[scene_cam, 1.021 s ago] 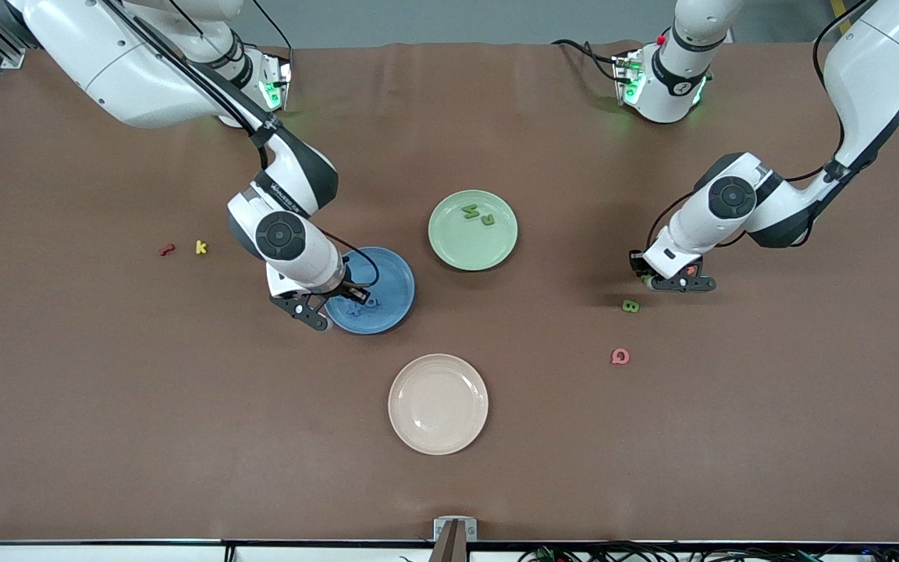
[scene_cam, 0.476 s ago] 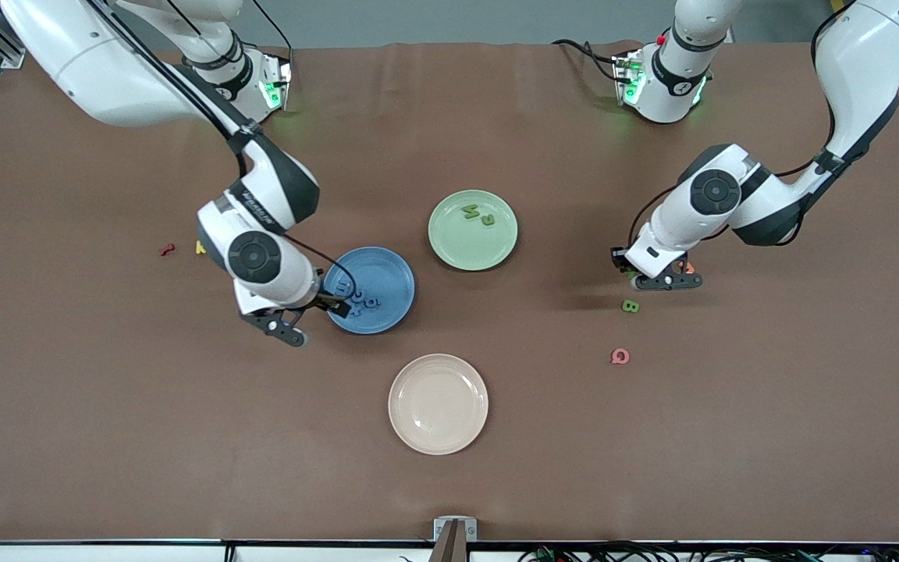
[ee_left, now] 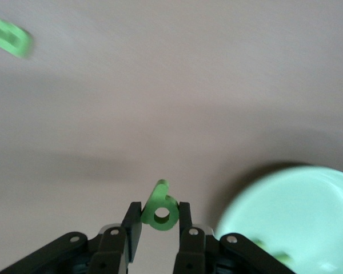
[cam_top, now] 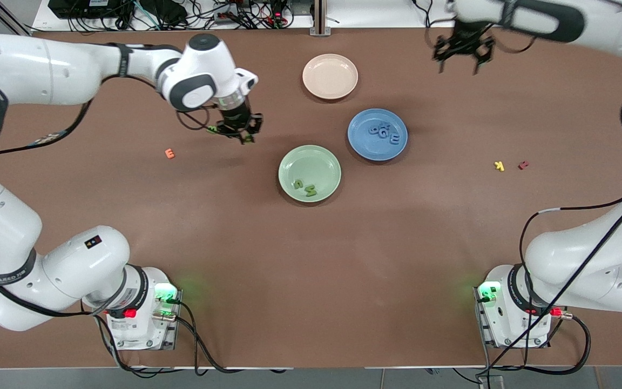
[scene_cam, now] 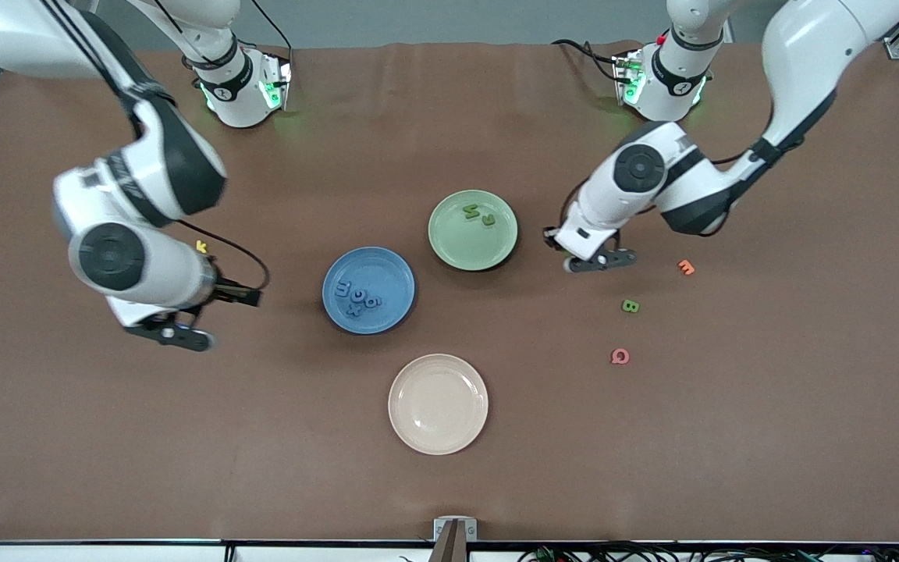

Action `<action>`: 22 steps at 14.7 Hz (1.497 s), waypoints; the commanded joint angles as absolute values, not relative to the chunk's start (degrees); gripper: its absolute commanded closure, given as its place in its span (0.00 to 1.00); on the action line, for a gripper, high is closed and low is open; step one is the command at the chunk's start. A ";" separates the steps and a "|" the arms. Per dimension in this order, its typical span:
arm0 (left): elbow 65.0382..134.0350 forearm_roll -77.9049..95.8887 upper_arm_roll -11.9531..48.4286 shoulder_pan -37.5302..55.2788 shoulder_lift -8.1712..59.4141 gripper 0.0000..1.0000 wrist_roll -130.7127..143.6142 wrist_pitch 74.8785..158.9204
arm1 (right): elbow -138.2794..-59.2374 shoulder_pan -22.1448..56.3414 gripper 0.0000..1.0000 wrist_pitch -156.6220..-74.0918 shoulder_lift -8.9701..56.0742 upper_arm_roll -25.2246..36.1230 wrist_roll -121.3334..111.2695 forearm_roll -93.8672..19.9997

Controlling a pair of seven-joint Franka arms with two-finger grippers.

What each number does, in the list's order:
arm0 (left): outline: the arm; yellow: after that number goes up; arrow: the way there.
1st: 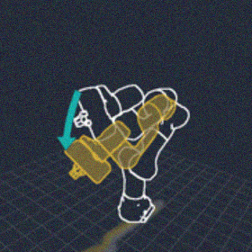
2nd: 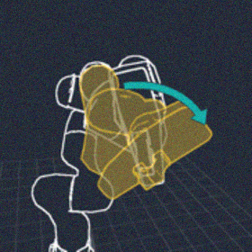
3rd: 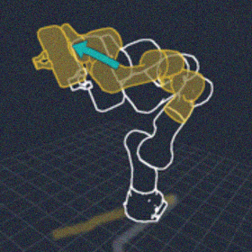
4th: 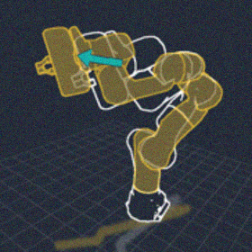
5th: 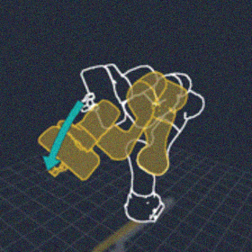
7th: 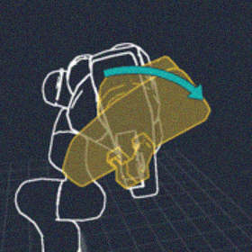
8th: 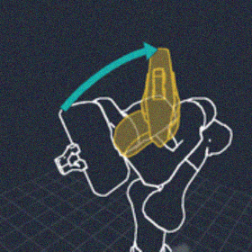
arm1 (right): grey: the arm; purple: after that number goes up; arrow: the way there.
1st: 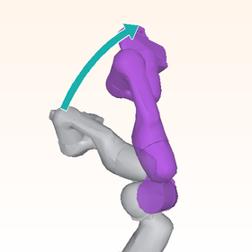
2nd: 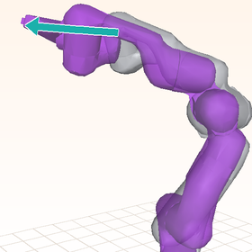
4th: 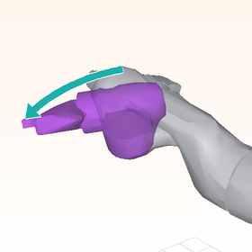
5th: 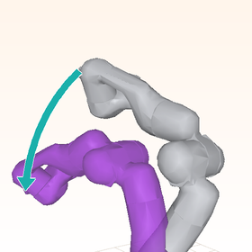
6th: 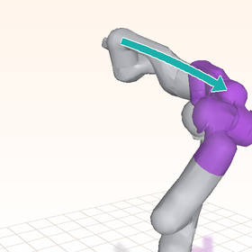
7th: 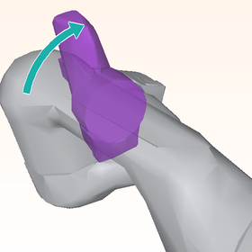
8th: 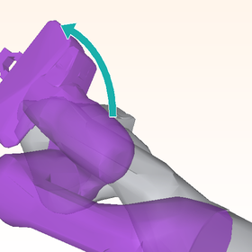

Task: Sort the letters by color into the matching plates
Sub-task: 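Place the green 6 on the green plate while the right gripper withdraws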

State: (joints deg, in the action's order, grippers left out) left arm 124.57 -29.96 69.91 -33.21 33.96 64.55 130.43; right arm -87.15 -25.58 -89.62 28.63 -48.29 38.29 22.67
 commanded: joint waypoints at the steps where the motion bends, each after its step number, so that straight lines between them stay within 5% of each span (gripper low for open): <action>1: 121.83 -26.28 66.73 -24.82 30.41 0.80 69.15 129.20 | -83.33 -33.98 0.00 -82.64 28.65 -54.74 30.35 22.94; 9: 113.65 -26.19 46.34 4.72 32.78 0.80 78.92 129.55 | -80.87 -50.80 0.00 -78.05 28.56 -69.17 26.54 23.73; 12: 112.24 -25.84 44.56 7.99 34.45 0.80 79.01 129.90 | -75.50 -51.68 0.00 -78.05 28.92 -69.17 26.46 23.12; 22: 106.52 -25.93 35.86 19.42 38.93 0.79 81.12 132.63 | -75.94 -51.24 0.00 -74.54 28.56 -72.42 26.19 23.20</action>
State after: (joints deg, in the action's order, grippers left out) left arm 108.11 -26.80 36.52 18.38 37.76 80.96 132.60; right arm -75.81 -50.48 -76.30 28.52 -70.31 26.12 22.66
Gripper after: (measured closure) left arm 0.696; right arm 0.000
